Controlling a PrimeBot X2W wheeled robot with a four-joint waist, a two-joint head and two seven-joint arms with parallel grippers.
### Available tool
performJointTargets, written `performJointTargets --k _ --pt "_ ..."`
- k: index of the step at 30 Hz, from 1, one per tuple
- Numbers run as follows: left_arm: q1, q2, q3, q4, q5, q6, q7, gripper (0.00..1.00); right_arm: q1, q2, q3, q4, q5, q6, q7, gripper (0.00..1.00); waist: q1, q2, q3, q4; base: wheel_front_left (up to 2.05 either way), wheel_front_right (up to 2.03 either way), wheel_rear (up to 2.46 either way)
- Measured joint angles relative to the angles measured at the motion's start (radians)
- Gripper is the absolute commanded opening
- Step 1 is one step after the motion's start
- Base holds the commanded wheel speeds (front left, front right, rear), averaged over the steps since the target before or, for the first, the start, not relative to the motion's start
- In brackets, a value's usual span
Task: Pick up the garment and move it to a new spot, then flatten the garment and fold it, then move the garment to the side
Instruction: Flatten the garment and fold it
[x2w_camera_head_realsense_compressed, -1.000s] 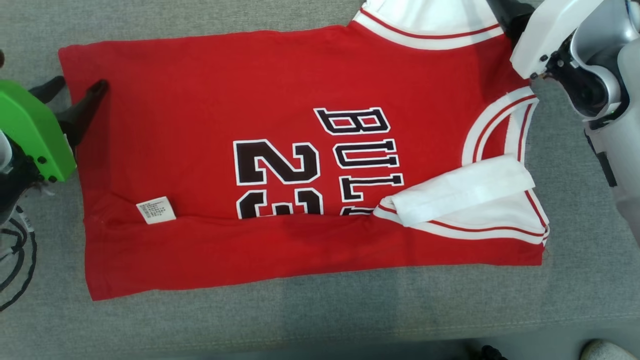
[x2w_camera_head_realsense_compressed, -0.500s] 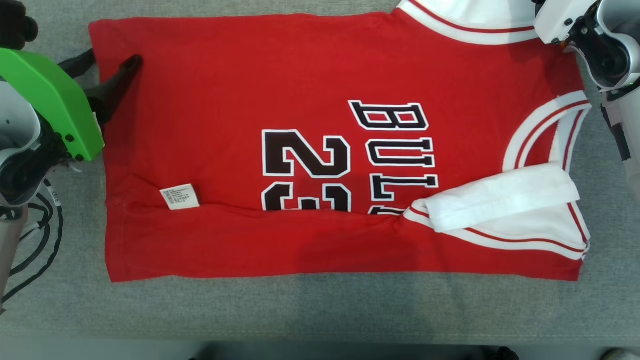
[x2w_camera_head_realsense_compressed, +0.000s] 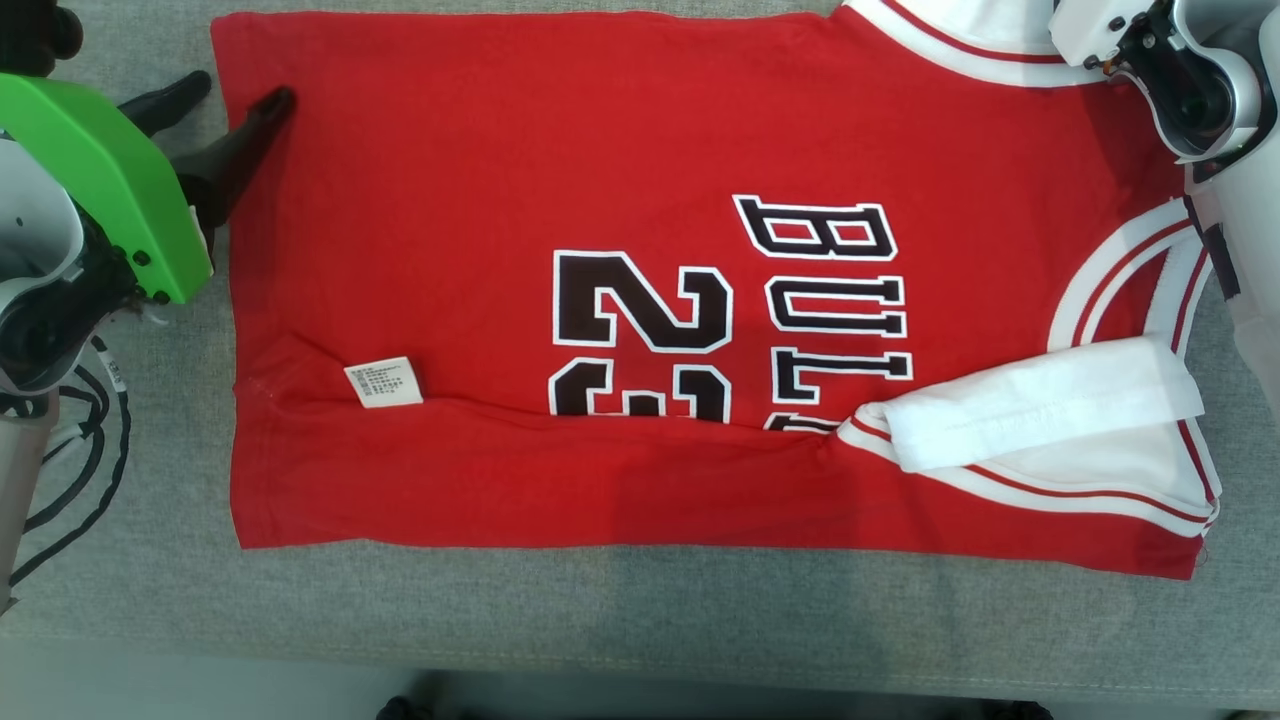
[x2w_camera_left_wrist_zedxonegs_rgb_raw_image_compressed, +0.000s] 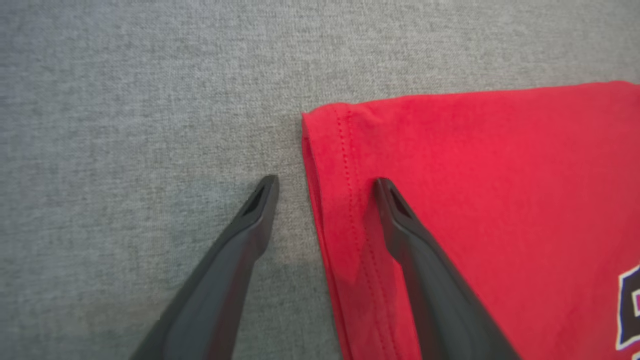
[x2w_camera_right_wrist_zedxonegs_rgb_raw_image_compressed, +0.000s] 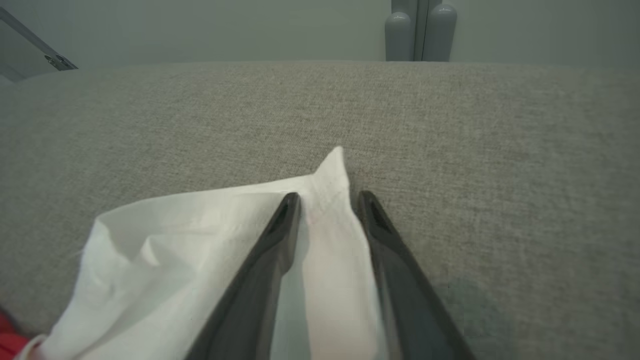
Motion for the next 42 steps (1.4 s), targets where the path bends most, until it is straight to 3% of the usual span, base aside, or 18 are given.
performJointTargets --k 2,6,7,23,27,34,35,36,38,42 --pt "-0.001 0.000 0.003 0.008 0.000 -0.004 -0.007 1.00 -0.005 0.002 0.008 0.012 -0.001 0.010 -0.008 0.36 0.0000 0.0000 -0.001 0.000 0.00 0.00 0.00" --pt "-0.001 0.012 0.016 0.027 0.000 -0.004 -0.010 1.00 -0.018 0.021 0.021 0.032 -0.006 0.025 -0.014 0.03 0.0000 0.0000 -0.004 -0.010 0.00 0.00 0.00" --pt "-0.001 0.015 0.019 0.034 0.000 -0.004 -0.014 1.00 -0.019 0.026 0.023 0.037 -0.006 0.026 -0.017 0.00 0.0000 0.0000 -0.005 -0.013 0.00 0.00 0.00" --pt "-0.002 0.035 0.040 0.083 -0.016 -0.012 -0.013 1.00 -0.023 0.075 0.070 0.091 0.004 0.054 -0.054 0.00 0.0000 0.0000 -0.035 -0.076 0.00 0.00 0.00" --pt "-0.003 0.037 0.034 0.101 -0.024 -0.018 -0.003 0.91 -0.023 0.080 0.086 0.109 0.004 0.061 -0.060 0.00 0.0000 0.0000 -0.047 -0.092 0.00 0.00 0.00" --pt "-0.004 0.025 0.025 0.109 -0.050 -0.030 0.015 0.85 -0.023 0.082 0.105 0.130 0.014 0.062 -0.067 0.00 0.0000 0.0000 -0.068 -0.105 0.00 0.00 0.00" --pt "-0.004 0.025 0.024 0.112 -0.050 -0.031 0.018 0.82 -0.023 0.083 0.109 0.132 0.015 0.063 -0.067 0.00 -0.0001 0.0000 -0.071 -0.107 0.00 0.00 0.00" --pt "-0.004 0.026 0.022 0.113 -0.050 -0.037 0.021 0.66 -0.023 0.086 0.111 0.134 0.017 0.064 -0.067 0.00 -0.0001 0.0000 -0.074 -0.109 0.00 0.00 0.00" --pt "-0.004 0.024 0.020 0.117 -0.050 -0.039 0.021 0.00 -0.023 0.093 0.118 0.137 0.023 0.064 -0.067 0.00 -0.0001 0.0000 -0.079 -0.112 0.00 0.00 0.00" --pt "-0.005 0.019 0.010 0.123 -0.050 -0.048 0.021 0.00 -0.023 0.095 0.127 0.136 0.030 0.070 -0.070 0.00 -0.0001 0.0000 -0.088 -0.119 0.00 0.00 0.00"
